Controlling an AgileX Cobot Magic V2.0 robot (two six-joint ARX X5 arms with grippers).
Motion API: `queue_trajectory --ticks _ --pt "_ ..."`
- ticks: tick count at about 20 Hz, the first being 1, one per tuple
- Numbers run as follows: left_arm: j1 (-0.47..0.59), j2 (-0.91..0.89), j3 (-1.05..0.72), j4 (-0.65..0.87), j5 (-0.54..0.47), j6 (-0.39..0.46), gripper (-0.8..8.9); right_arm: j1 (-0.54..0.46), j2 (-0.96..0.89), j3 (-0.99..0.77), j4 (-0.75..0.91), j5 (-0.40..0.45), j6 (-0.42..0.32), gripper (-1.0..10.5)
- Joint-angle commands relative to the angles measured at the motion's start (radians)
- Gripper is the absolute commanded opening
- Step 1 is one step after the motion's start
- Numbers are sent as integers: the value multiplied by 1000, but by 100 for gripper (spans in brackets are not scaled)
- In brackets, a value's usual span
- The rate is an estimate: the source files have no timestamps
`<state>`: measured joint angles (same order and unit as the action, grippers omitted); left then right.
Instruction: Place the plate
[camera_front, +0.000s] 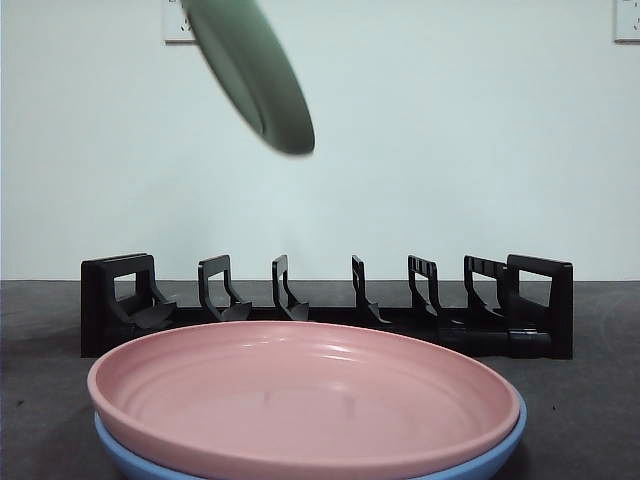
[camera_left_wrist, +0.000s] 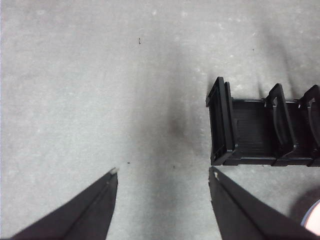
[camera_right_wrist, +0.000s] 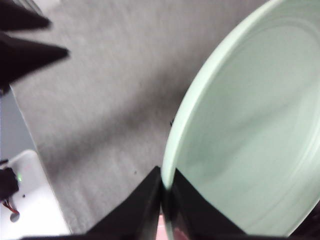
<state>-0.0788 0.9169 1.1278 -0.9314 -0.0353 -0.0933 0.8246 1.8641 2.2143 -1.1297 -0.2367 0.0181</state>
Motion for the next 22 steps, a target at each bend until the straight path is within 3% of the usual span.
queue_trajectory --ticks 1,4,8,14,17,22 --pt "1 18 25 13 -2 -2 290 6 -78 -59 83 2 -21 16" --pt "1 26 25 13 -3 -2 290 8 -217 -269 246 14 -21 16" --pt "1 31 25 12 -2 -2 290 49 -404 -586 438 119 -21 17" --pt "1 31 25 11 -3 -2 290 200 -669 -1017 665 393 -63 17" --pt "1 31 25 10 -2 -2 290 277 -744 -1156 625 474 -63 17" --pt "1 31 25 5 -2 -2 290 380 -738 -1174 288 474 -19 17"
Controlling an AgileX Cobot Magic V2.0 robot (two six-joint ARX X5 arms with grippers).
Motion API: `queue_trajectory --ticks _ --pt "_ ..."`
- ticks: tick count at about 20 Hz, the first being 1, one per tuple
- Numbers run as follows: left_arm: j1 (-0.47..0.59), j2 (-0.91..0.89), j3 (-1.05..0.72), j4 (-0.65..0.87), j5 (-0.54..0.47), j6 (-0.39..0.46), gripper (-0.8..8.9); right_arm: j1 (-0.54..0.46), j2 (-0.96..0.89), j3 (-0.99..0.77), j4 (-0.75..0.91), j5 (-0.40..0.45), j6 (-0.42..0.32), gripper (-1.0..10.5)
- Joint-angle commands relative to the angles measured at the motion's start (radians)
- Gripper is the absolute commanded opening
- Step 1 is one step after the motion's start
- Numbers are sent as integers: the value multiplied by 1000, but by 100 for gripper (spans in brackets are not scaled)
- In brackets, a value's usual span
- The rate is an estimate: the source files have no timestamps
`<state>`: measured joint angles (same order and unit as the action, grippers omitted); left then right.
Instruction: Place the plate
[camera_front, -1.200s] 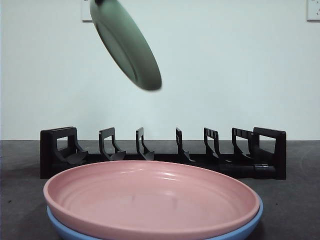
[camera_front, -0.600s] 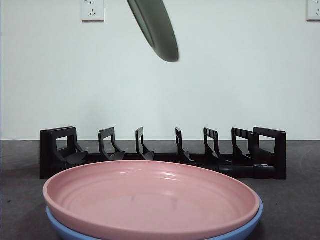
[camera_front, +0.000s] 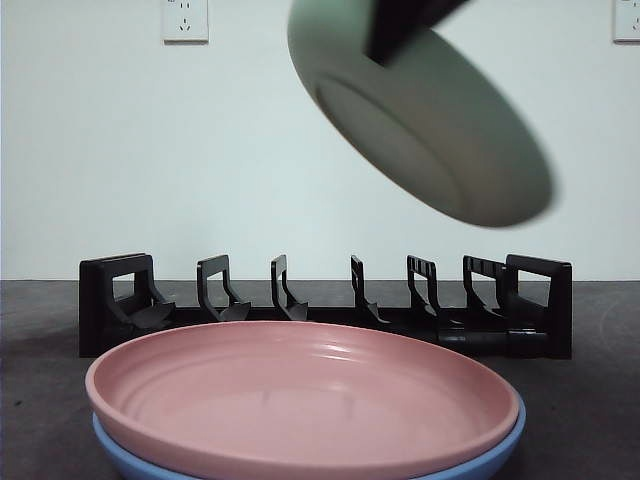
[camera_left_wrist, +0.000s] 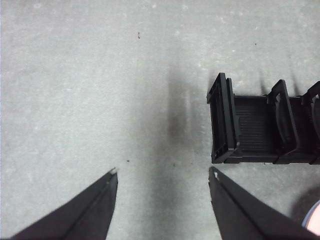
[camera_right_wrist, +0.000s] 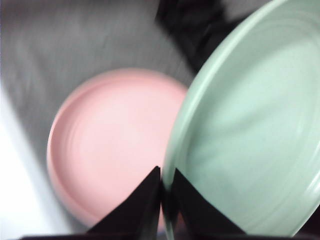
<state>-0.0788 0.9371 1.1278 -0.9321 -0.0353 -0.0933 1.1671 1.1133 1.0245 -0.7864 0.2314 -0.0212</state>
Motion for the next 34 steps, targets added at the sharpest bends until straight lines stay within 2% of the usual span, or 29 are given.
queue_trajectory --ticks 1,5,9,19,25,29,32,34 --pt "1 11 25 5 -2 -2 290 61 18 16 -90 6 22 16" --pt "1 11 25 5 -2 -2 290 152 64 16 -137 5 22 16" --pt "1 11 25 4 -2 -2 290 193 178 26 -143 0 37 17" --pt "1 11 25 5 -2 -1 290 192 415 156 -145 -85 40 16" --pt "1 11 25 5 -2 -1 290 190 471 167 -137 -155 48 17" --pt "1 11 25 5 -2 -1 290 184 476 167 -109 -212 78 19" --pt "1 11 25 5 -2 -1 290 184 476 167 -93 -213 111 120" --pt "1 11 25 5 -2 -1 290 184 476 167 -84 -213 140 145"
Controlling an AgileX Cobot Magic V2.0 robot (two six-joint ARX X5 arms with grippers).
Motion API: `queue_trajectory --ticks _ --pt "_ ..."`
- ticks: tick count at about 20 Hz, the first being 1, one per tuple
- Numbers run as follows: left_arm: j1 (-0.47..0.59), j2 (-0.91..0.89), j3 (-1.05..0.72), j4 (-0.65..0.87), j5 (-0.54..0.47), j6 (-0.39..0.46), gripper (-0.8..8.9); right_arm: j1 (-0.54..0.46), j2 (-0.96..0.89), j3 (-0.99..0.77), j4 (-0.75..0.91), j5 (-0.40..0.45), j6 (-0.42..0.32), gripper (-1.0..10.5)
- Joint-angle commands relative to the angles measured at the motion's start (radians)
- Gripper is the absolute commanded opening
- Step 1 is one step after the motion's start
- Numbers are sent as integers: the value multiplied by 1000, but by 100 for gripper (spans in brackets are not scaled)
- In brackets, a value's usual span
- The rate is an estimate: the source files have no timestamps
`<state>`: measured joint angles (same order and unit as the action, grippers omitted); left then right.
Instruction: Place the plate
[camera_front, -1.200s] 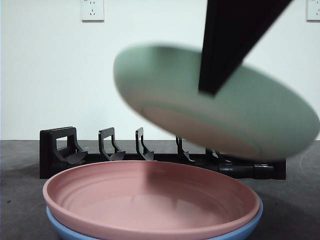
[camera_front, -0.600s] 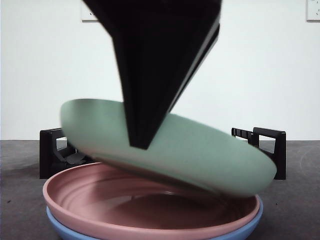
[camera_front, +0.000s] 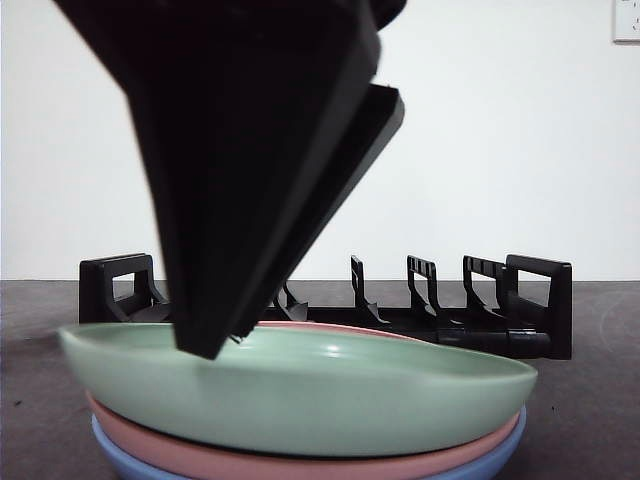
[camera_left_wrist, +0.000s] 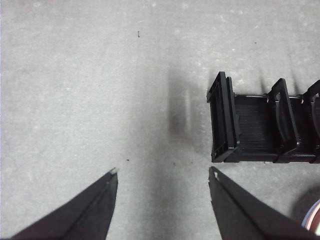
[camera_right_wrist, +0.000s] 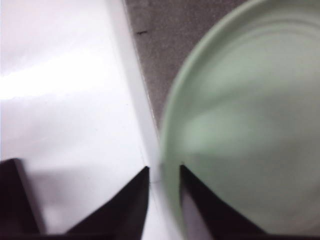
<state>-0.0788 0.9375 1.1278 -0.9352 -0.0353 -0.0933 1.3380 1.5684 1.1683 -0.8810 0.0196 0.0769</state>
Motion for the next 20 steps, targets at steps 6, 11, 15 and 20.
queue_trajectory --ticks 6,11,15,20 --pt "1 10 25 6 -2 -1 290 -24 -27 85 33 -48 126 234" --pt "1 10 25 -17 -2 -1 290 -218 -166 91 95 60 65 234" --pt "1 10 25 -15 -2 -1 290 -525 -224 91 91 45 -14 235" --pt "1 10 25 -14 -2 -1 290 -892 -224 91 147 -57 -82 234"
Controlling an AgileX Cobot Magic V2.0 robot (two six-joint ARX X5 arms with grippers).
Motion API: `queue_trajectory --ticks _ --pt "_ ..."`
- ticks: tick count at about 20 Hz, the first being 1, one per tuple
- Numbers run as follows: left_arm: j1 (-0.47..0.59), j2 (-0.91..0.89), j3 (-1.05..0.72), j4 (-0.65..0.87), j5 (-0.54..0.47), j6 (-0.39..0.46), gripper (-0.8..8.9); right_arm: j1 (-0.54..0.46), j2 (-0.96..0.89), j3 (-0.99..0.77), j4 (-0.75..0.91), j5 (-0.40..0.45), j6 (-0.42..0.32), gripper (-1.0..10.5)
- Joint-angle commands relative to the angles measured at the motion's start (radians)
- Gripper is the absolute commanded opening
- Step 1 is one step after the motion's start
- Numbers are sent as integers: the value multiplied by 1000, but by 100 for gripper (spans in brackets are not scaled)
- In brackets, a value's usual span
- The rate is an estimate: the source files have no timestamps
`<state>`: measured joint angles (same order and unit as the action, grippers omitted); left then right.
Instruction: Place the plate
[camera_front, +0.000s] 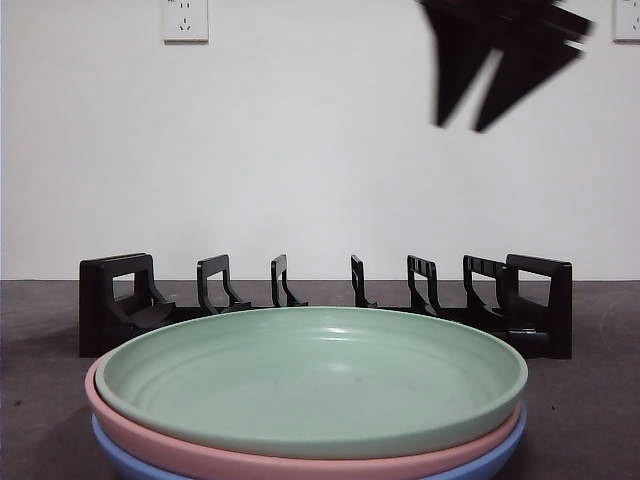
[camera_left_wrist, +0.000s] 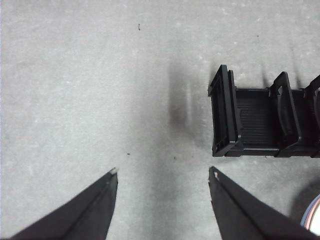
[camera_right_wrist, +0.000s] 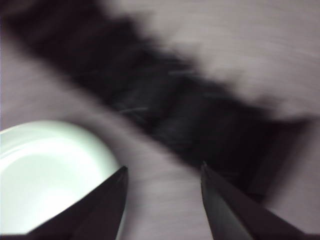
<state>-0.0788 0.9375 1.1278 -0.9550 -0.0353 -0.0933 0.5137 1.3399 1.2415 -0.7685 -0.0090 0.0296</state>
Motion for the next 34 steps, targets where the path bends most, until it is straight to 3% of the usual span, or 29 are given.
queue_trajectory --ticks 1,3,6,7,8,9,20,22,23,29,34 --pt "1 10 25 5 -2 -1 290 -127 5 18 74 -54 -35 235" --pt "1 10 25 5 -2 -1 290 -211 5 18 110 -101 -34 234" --pt "1 10 25 5 -2 -1 285 -259 5 18 77 -134 -31 233" --pt "1 9 25 5 -2 -1 239 -264 5 18 79 -129 -31 179" --pt "1 9 25 3 -2 -1 45 -266 5 18 90 -124 -32 -6" --pt "1 9 25 3 -2 -4 19 -266 5 18 108 -115 -42 23" --pt "1 10 25 6 -2 -4 7 -266 5 18 149 -148 -41 22" --pt "4 6 22 12 -16 46 7 -266 5 18 149 -148 -41 22" --pt "7 -18 -5 27 -14 -3 7 -266 5 18 149 -148 -41 21" --pt "55 -493 -679 647 -18 -31 7 -266 5 18 149 -148 -41 22" --pt "61 -845 -1050 762 -17 -33 7 -266 5 18 148 -147 -41 22"
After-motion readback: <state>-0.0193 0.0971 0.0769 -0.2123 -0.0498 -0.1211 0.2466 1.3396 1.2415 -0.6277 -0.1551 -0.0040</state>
